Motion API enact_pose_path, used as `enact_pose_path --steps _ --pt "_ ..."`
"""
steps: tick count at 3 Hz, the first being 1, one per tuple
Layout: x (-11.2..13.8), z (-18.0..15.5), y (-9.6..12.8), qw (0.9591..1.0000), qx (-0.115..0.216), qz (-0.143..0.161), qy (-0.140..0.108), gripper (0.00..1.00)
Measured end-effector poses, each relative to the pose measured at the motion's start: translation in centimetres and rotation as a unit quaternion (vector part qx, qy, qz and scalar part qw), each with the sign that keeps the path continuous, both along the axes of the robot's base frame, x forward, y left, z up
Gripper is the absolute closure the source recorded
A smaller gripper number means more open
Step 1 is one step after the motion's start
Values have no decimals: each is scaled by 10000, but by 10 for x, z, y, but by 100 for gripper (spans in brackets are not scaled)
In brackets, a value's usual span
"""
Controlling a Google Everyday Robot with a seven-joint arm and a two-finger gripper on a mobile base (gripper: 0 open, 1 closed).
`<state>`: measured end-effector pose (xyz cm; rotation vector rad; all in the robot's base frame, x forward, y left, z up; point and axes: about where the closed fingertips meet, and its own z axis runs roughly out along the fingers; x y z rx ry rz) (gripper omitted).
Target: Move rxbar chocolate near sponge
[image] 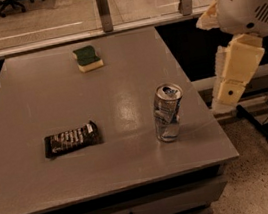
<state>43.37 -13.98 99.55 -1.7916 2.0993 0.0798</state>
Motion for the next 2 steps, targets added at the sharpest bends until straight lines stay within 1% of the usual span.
enact_pose_path --steps 1,2 --pt "-2 -3 41 9980 574 208 135 0" --pt "-7 -11 89 9918 1160 510 149 0"
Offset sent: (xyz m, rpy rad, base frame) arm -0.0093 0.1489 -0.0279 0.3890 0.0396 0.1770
